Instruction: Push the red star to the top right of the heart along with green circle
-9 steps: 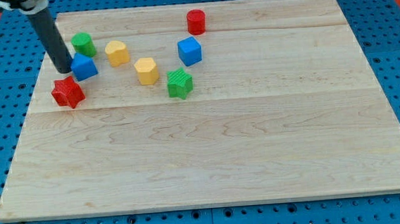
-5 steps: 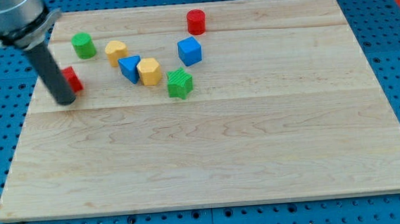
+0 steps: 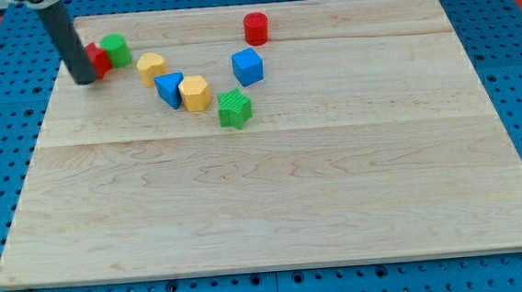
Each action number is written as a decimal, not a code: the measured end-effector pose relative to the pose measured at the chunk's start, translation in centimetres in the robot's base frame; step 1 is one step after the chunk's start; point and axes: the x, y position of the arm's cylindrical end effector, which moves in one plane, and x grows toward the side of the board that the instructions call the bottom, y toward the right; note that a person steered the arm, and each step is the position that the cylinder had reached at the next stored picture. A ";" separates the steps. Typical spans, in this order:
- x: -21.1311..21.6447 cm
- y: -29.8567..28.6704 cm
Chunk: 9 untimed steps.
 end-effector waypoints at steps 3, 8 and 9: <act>-6.3 -2.9; -10.0 2.4; -10.2 8.0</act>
